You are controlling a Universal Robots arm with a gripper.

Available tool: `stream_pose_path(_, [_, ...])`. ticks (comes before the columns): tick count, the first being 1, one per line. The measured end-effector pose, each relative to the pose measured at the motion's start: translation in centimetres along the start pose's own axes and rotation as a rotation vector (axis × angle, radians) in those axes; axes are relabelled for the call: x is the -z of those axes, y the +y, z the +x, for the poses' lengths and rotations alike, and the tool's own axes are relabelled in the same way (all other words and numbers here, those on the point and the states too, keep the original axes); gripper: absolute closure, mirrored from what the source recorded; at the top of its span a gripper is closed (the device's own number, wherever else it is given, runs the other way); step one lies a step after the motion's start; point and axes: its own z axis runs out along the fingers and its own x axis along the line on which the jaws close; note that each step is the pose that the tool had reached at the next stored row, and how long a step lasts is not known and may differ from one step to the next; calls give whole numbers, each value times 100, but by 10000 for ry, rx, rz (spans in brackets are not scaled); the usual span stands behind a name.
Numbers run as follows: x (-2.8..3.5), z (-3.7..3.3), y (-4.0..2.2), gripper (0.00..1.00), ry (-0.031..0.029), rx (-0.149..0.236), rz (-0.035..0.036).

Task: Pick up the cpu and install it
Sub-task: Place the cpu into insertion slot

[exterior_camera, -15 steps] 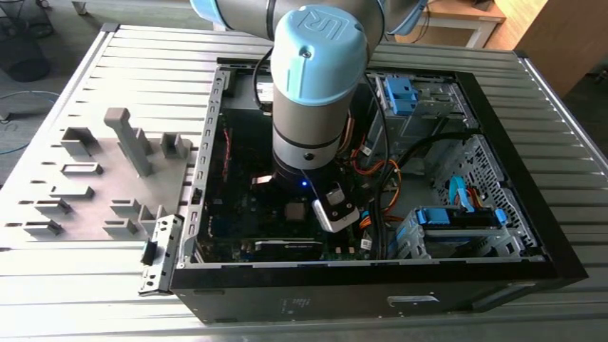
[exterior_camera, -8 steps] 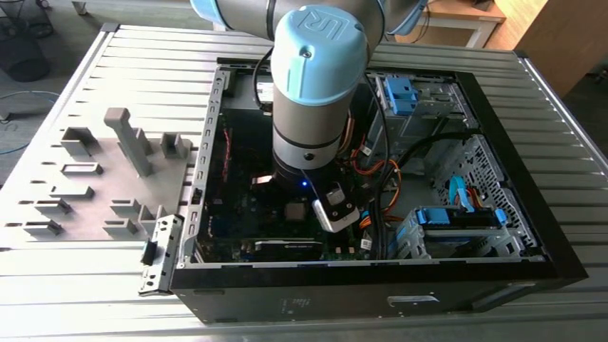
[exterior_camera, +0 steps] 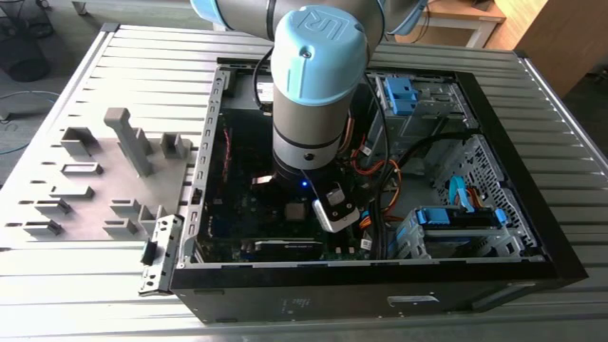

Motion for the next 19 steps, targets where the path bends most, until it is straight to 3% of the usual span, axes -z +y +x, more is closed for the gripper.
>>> stream_pose_path(19, [-1, -1, 1, 53, -5, 0, -10])
